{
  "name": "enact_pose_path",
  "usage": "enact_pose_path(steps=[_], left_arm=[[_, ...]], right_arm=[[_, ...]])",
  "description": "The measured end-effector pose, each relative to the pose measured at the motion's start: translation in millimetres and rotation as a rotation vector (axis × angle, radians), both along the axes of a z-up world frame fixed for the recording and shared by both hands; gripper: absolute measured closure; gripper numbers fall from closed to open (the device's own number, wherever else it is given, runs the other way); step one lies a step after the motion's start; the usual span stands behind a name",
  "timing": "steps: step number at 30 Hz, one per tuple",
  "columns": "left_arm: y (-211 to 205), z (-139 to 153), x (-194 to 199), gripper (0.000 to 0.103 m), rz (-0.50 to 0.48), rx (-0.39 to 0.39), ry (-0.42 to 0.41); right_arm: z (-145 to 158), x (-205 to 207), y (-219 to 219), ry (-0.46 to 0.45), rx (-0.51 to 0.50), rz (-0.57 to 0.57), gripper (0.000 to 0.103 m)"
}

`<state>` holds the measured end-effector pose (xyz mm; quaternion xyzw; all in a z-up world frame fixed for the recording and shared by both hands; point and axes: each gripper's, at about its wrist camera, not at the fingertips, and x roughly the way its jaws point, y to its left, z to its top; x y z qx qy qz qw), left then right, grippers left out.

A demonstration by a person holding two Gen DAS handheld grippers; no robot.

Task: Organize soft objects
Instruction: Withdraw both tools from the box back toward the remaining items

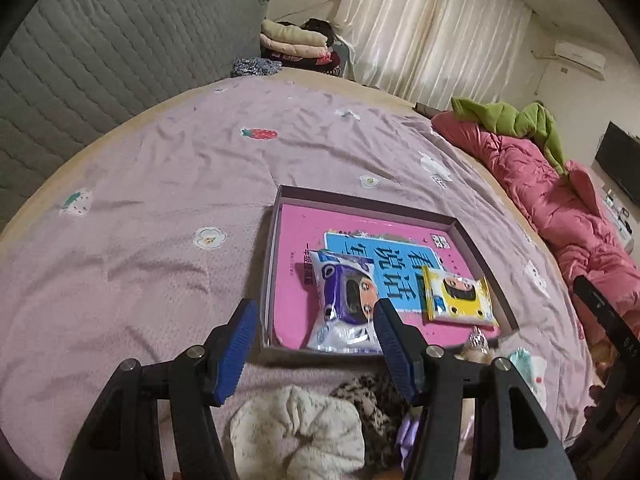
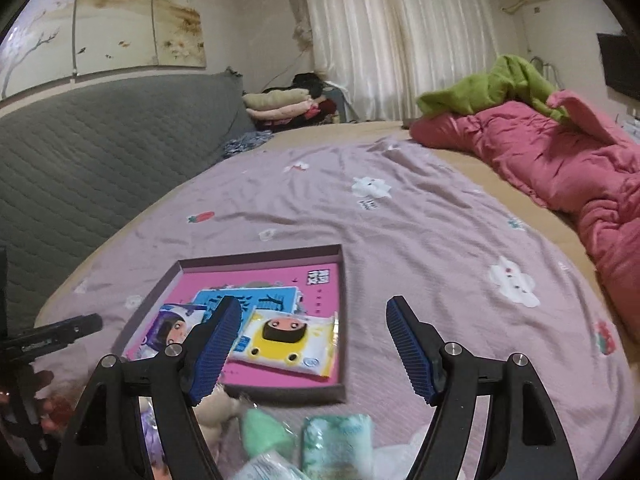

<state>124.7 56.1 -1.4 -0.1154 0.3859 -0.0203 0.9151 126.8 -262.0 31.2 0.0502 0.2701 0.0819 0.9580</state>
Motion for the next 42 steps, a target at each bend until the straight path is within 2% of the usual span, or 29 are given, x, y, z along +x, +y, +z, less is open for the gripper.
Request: enact_pose_path(steps=[4, 7, 11, 13, 18, 22, 28, 33, 42], left_arm=[[-3, 2, -15, 0.043, -0.015, 0.007, 0.006], [-4, 3, -28, 0.043, -0.019, 0.018, 0.001], [-11, 1, -42, 0.043, -0.012, 0.081, -0.014], [-16, -3, -46, 0.043, -0.013, 0.099, 0.008], [-17, -10, -57, 0.043, -0.016, 0.099, 0.038], [-17, -12, -68, 0.043, -0.017, 0.108, 0.054], [-21, -13, -86, 0.043, -0.036, 0.112, 0.071], [-27, -11, -95, 0.043, -0.060, 0.107, 0.080], [-37, -10, -105, 0.043, -0.096, 0.109, 0.089]], right_arm=[[-1, -17, -5, 0.003, 0.031, -0.010, 0.027], [-3, -28, -6, 0.017, 0.017, -0.018, 0.027], [-7, -40, -2, 0.043, -0.014, -0.019, 0.027], [-8, -46, 1, 0.049, -0.017, -0.012, 0.027], [-10, -64, 13, 0.044, -0.067, 0.025, 0.027], [-15, -73, 16, 0.069, -0.045, 0.040, 0.027], [-18, -87, 22, 0.079, -0.072, 0.061, 0.027], [-21, -94, 22, 0.109, -0.038, 0.073, 0.026], [-28, -106, 28, 0.146, -0.043, 0.082, 0.026]])
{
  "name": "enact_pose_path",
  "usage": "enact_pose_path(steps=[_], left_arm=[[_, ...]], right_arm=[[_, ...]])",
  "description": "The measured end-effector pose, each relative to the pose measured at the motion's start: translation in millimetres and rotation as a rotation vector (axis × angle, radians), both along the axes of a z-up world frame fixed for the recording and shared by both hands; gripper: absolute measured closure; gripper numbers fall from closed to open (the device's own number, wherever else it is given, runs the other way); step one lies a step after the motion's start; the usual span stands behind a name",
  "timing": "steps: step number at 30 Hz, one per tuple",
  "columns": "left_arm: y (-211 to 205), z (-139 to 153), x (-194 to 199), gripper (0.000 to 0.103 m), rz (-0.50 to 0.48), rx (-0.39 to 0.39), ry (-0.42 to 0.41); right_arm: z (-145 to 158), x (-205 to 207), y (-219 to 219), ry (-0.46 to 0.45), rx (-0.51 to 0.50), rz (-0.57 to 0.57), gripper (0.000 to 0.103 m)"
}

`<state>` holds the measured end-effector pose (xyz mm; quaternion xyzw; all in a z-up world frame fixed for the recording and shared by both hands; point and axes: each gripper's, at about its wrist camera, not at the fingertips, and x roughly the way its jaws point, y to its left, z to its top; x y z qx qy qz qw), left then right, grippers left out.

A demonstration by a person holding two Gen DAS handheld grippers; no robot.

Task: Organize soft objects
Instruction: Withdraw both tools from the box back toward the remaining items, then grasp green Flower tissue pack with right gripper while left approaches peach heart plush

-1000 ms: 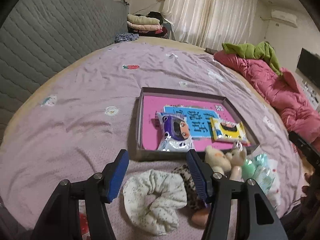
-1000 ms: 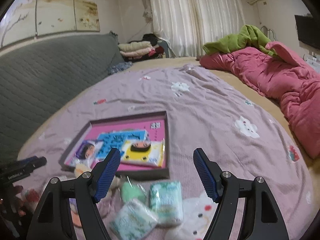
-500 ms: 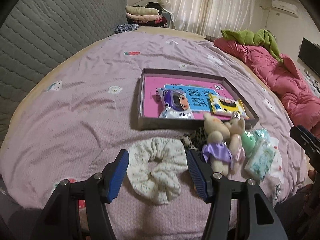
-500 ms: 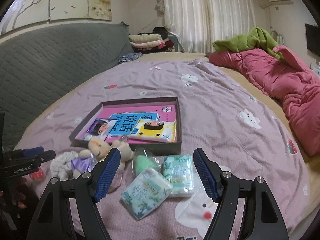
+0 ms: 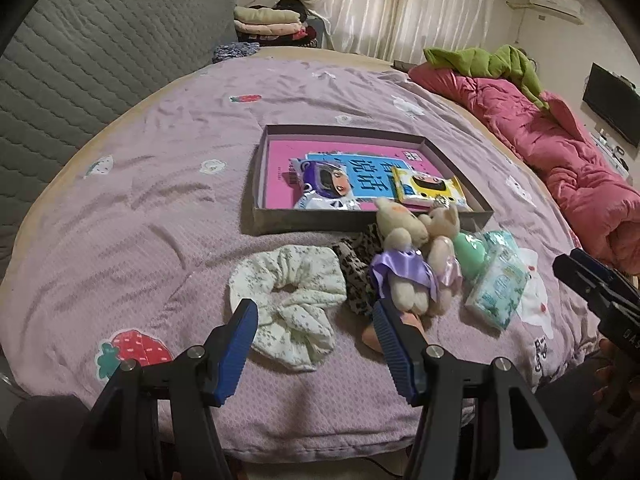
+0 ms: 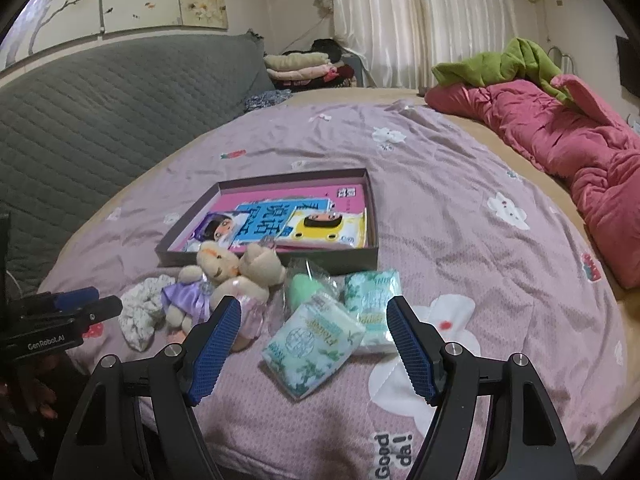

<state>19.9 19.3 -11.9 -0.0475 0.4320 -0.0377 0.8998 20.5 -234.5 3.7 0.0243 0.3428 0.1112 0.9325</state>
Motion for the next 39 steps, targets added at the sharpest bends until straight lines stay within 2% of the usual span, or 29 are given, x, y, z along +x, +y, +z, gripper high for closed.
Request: enact_pose_path(steps=[11, 18, 23, 39], left_arm=[[-19, -1, -10, 0.043, -0.059, -0.017, 0.021], [-34, -7, -17, 0.043, -0.102, -0.018, 0.043], [-45, -13, -18, 0.043, -0.132, -0.018, 0.061], [-49, -34, -8, 0.043, -0.133, -0.063, 0.118]], right_arm=[[-9, -13, 7, 0.047, -0.012, -0.010, 0.026], [-20, -14, 7, 0.108, 0.024, -0.081, 0.026], [-29, -14, 10, 0.137, 0.013, -0.069, 0.027], [-47, -3, 5, 0.180, 0.054, -0.103, 0.026]])
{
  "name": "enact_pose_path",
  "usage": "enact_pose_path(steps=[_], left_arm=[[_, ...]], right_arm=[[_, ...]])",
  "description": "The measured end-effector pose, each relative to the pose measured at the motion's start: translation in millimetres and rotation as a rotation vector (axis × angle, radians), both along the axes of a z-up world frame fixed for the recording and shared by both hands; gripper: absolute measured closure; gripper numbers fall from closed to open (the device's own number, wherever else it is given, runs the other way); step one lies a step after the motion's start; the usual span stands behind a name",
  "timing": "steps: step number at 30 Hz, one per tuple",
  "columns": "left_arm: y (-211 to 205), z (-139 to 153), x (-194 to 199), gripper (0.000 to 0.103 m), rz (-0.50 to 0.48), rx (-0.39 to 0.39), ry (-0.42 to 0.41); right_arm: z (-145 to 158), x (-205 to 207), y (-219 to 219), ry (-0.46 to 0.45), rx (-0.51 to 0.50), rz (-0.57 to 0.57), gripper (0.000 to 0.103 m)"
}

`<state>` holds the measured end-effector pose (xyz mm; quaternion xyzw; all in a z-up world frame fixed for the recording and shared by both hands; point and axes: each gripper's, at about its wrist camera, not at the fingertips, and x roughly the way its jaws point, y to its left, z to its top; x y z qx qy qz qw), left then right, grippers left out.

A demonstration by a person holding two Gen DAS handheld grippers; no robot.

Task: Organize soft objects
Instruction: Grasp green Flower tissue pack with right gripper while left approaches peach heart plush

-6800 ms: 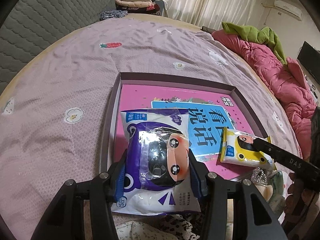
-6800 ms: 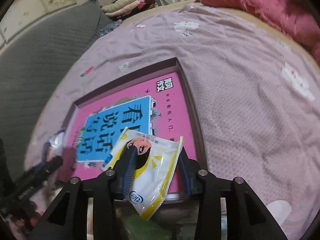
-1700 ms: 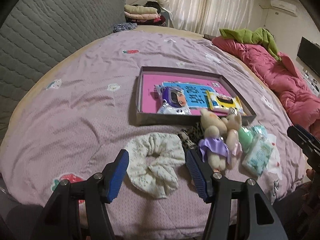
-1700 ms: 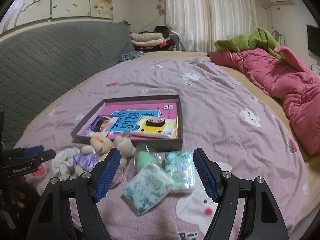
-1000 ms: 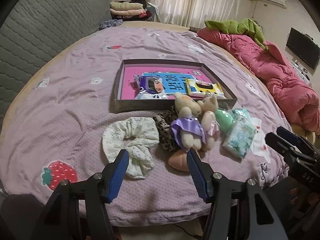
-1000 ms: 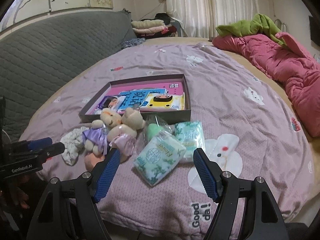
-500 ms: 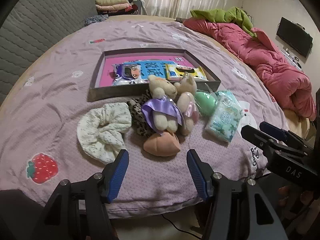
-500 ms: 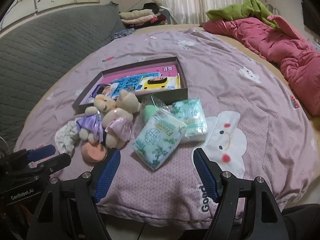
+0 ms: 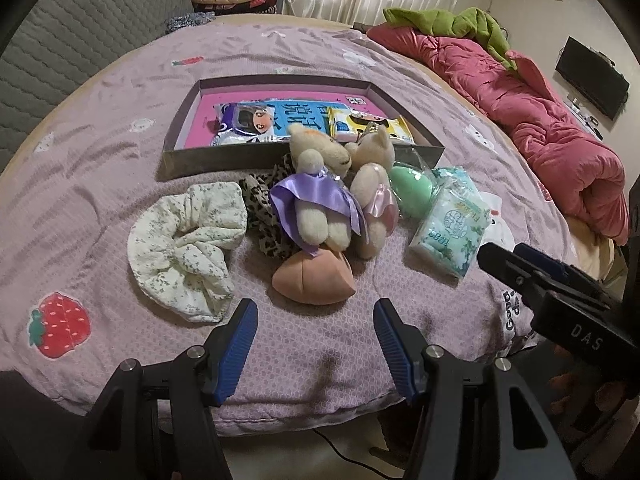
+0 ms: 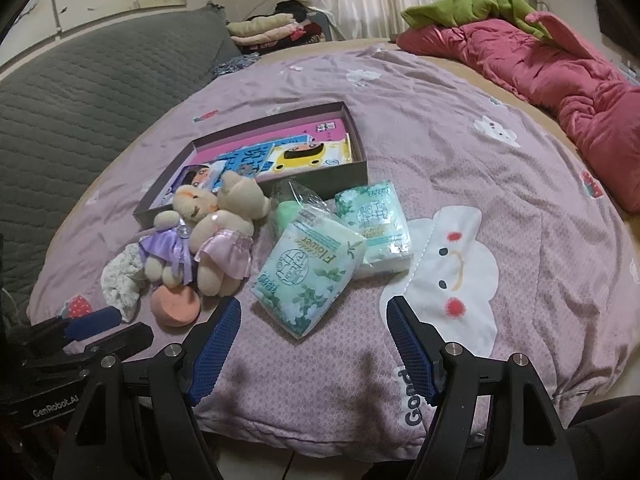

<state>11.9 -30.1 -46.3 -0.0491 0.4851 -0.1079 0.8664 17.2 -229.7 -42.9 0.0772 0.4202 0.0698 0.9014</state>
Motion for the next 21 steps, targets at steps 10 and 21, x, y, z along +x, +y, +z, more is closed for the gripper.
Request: enact_pose_path(steps=[10, 21], left_arm=[[7, -11, 14, 0.043, 0.029, -0.058, 0.044], [2, -24, 30, 0.043, 0.038, -0.097, 0.083]], right_arm=[[-10, 9, 8, 0.026, 0.012, 0.011, 0.027], [-15, 18, 0, 0.046, 0.069, -0.024, 0.026]])
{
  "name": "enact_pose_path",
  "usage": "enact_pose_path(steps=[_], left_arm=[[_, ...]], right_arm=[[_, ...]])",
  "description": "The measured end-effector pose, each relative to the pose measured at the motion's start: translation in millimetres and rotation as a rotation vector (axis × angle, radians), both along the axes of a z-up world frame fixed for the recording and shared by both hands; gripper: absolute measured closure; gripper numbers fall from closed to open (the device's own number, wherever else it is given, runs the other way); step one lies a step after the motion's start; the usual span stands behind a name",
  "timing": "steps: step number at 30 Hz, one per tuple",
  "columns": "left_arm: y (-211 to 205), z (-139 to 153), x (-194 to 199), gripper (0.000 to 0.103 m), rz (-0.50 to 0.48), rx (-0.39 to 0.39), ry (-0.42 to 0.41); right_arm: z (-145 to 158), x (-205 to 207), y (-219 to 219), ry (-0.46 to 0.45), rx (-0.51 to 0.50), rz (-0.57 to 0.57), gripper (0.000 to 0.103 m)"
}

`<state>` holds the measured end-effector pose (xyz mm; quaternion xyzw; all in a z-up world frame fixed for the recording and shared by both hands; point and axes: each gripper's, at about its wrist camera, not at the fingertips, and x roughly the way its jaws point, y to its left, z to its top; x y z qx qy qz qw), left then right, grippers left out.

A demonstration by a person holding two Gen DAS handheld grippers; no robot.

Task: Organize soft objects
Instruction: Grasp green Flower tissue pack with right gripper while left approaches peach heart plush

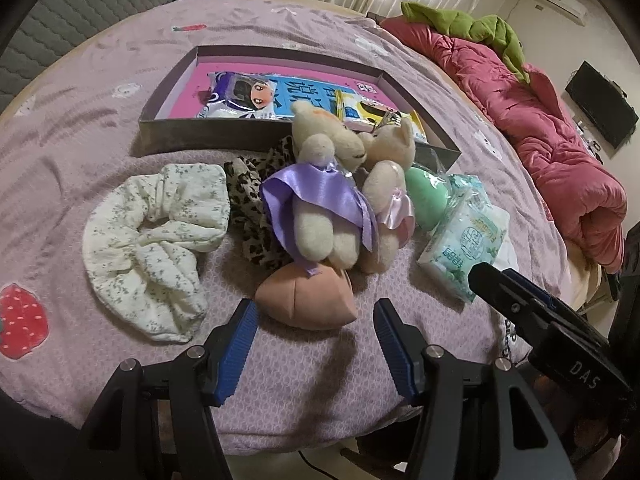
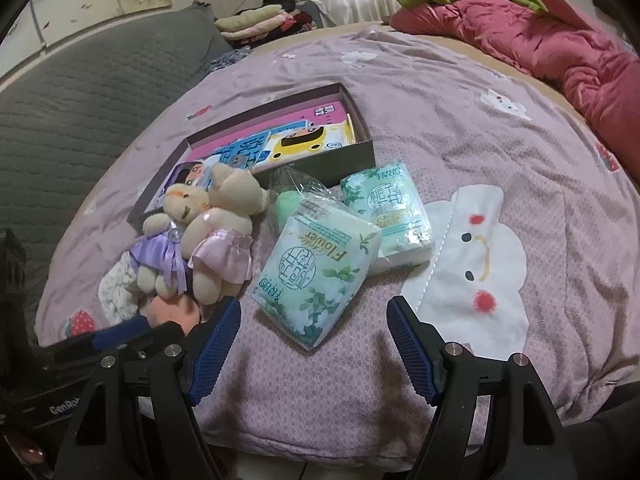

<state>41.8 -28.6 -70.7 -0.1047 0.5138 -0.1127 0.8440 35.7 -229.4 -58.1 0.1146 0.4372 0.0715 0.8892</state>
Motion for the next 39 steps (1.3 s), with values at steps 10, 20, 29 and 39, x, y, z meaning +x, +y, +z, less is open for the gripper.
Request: enact_pose_path(steps=[10, 20, 29, 39], left_arm=[[1, -11, 15, 0.043, 0.014, 0.013, 0.020], [-6, -15, 18, 0.043, 0.011, 0.038, 0.015], [-8, -16, 19, 0.045, 0.020, 0.036, 0.005], [-2, -12, 20, 0.050, 0.018, -0.021, 0.017]], right_arm=[[-8, 16, 0, 0.019, 0.034, -0.076, 0.026], [-13, 35, 12, 0.015, 0.003, -0.131, 0.026], [-22, 40, 7, 0.052, -0.034, -0.170, 0.026], [-20, 38, 10, 0.058, -0.027, -0.130, 0.045]])
